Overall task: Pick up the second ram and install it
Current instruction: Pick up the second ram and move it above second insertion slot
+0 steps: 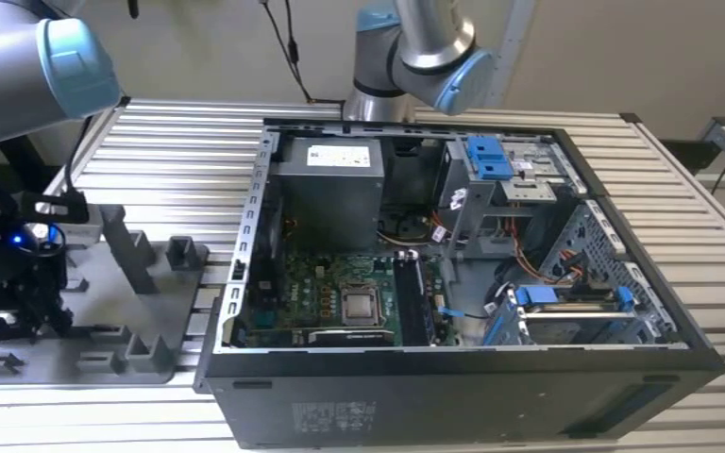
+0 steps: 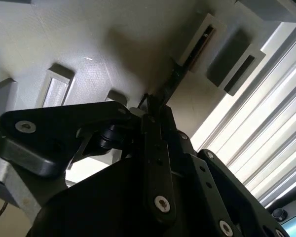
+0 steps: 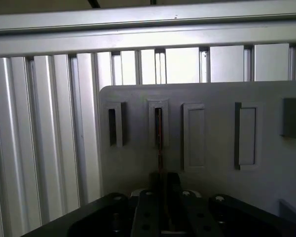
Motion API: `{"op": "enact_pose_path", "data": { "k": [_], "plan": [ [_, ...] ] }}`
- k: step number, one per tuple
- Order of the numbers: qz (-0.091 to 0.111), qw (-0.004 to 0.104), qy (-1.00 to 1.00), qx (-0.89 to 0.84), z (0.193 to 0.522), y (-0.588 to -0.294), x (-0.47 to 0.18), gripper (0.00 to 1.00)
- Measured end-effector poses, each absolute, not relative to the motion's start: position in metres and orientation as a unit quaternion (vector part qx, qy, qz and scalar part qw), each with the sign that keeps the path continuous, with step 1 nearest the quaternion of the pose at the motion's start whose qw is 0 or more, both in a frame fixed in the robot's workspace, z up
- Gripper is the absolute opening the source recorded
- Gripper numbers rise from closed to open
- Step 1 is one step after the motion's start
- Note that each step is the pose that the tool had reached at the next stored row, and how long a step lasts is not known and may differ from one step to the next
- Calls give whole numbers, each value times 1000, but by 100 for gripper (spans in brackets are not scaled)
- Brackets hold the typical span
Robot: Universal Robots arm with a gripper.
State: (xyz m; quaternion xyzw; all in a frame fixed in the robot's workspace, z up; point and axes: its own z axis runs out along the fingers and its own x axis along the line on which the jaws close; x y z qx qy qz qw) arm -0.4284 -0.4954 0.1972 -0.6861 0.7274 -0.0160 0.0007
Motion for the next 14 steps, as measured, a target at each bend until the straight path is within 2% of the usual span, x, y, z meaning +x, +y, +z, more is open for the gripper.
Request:
{"op": "enact_pose_path", "data": {
  "k": [9,11,12,14],
  "plan": [
    [-16,1,727,-686,197,-495,-428,21],
    [-16,1,727,-686,197,-495,-428,18],
    [-16,1,727,-686,197,-495,-428,14],
    [-16,1,727,-686,197,-495,-428,14]
  ]
}}
